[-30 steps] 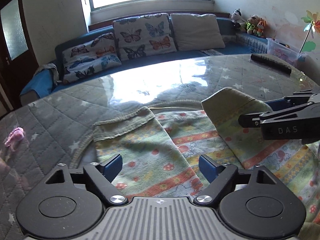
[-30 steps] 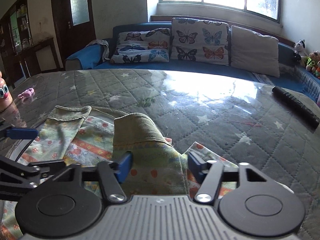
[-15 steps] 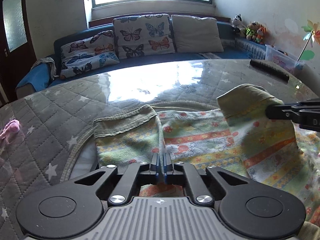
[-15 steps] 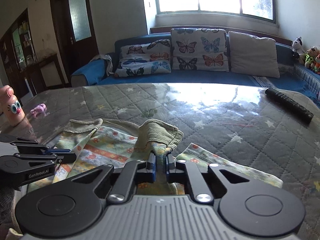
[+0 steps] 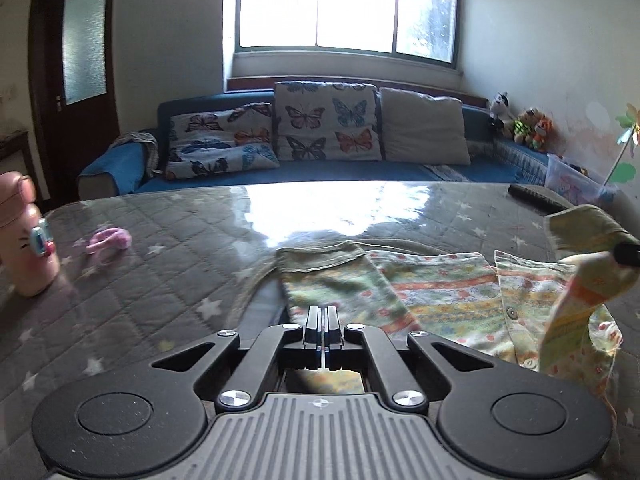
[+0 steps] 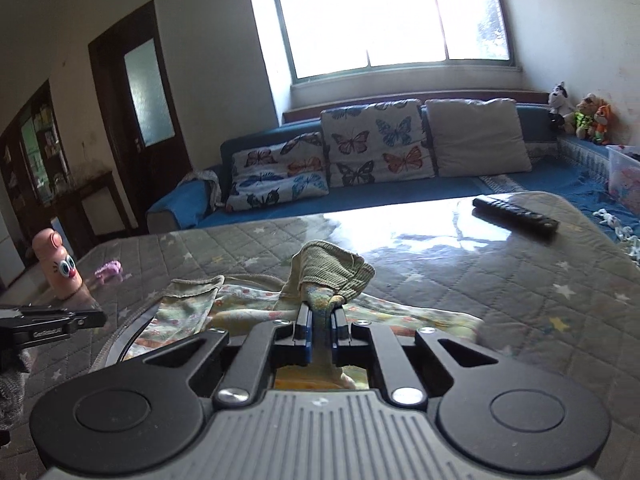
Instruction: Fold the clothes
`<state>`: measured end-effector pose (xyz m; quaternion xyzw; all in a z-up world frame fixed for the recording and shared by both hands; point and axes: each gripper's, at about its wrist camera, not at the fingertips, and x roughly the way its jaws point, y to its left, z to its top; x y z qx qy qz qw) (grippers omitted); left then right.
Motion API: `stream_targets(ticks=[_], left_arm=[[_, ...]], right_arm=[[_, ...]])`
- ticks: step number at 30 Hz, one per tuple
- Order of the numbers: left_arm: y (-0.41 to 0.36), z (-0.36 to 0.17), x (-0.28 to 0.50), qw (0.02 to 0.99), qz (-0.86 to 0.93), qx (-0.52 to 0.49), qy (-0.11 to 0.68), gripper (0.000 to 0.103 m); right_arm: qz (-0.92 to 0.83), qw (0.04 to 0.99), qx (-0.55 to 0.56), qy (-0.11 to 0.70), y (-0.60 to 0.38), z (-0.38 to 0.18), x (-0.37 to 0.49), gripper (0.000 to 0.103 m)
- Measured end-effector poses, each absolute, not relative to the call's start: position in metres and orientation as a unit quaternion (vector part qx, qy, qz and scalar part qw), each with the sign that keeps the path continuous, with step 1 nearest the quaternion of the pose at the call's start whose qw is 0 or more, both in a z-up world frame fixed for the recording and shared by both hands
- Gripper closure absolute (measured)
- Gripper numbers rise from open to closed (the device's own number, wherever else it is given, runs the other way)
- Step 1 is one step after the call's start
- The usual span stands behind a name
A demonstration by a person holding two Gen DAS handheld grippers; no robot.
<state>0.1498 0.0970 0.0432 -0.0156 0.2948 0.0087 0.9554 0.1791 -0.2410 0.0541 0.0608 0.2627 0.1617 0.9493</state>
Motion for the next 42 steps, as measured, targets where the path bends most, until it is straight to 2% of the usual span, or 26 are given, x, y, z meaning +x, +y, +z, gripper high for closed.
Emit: stream_targets(ticks=[12, 27, 29, 32, 35, 36, 38, 40, 42], left_arm=[[0.104, 0.036, 0.122, 0.949, 0.025, -0.017, 0.313, 0.101], [0.015, 0.022, 0.137, 0.937, -0.111, 0.030, 0.330, 0.095], [0.003, 0.018, 0.130, 0.931, -0.143, 0.042, 0.332, 0.094], [-0.009, 0.014, 0.115, 0.923, -0.188, 0.057, 0.330, 0.093], [-0.014, 0.013, 0.092, 0.916, -0.231, 0.073, 0.319, 0.089], [-0.015, 0.012, 0.083, 0.914, -0.244, 0.079, 0.314, 0.087], [-0.015, 0.010, 0.067, 0.909, -0.263, 0.091, 0.311, 0.082], [-0.014, 0.006, 0.051, 0.903, -0.277, 0.103, 0.312, 0.070], [-0.012, 0.002, 0.036, 0.899, -0.282, 0.115, 0.314, 0.067]], right_arm=[[0.086, 0.962, 0.097, 0.242, -0.322, 0.055, 0.081, 0.096], [-0.056, 0.940, 0.156, 0.297, -0.399, 0.000, 0.016, 0.093], [-0.075, 0.936, 0.162, 0.304, -0.408, -0.006, 0.013, 0.085], [-0.104, 0.935, 0.158, 0.299, -0.413, -0.005, 0.006, 0.085], [-0.112, 0.938, 0.164, 0.285, -0.416, 0.001, 0.002, 0.079], [-0.109, 0.939, 0.165, 0.280, -0.416, 0.004, 0.002, 0.077], [-0.096, 0.943, 0.161, 0.275, -0.410, 0.008, 0.007, 0.065], [-0.076, 0.945, 0.155, 0.277, -0.400, 0.009, 0.014, 0.064], [-0.057, 0.946, 0.151, 0.281, -0.389, 0.008, 0.023, 0.056]])
